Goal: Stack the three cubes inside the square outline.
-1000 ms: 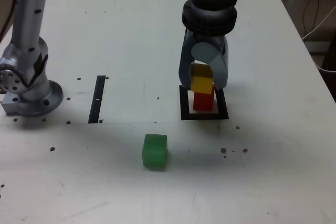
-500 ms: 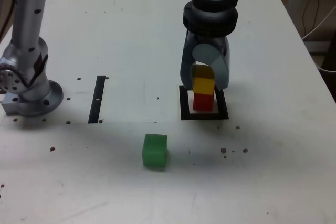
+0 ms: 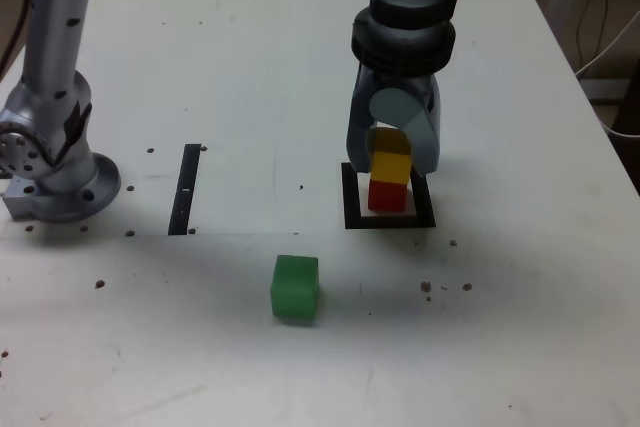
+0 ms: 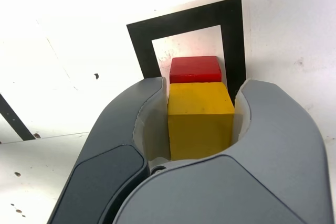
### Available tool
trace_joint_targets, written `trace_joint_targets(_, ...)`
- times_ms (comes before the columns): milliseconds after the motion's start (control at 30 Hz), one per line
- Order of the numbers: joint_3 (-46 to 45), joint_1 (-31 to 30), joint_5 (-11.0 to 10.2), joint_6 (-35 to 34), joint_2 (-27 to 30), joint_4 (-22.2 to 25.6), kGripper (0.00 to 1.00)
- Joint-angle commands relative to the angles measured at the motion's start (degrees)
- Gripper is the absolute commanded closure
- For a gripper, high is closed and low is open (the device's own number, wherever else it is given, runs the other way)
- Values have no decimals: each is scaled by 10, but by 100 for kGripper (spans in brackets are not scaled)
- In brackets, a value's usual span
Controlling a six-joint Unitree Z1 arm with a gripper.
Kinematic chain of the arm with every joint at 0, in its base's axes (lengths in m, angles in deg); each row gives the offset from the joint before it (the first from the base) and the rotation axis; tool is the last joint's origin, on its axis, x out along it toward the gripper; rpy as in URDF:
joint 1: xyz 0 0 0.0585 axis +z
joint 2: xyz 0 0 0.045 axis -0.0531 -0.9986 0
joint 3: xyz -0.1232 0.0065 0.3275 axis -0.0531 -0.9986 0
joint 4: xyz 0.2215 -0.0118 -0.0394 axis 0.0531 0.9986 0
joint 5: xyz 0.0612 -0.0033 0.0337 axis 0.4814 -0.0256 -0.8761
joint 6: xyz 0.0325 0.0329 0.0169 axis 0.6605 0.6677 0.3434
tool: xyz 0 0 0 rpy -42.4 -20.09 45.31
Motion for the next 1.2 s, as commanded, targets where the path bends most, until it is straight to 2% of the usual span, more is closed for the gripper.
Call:
trace_joint_targets(0,-2,2,0,2,-3,-1,63)
trace_joint_targets(467,-8,5,1,6,-4,0,43)
trace_joint_targets(533,-7,5,2,6,-4,-1,35)
trace_joint_targets(667,-7,6,1,7,-3,-1,9)
trace_joint_targets(733,-7,6,1,7,-2,-1,1)
trace_joint_targets(967,-9,6,-2,6,8,5,0)
trace_joint_targets(1167,-23,5,-10,-2,38,11,0)
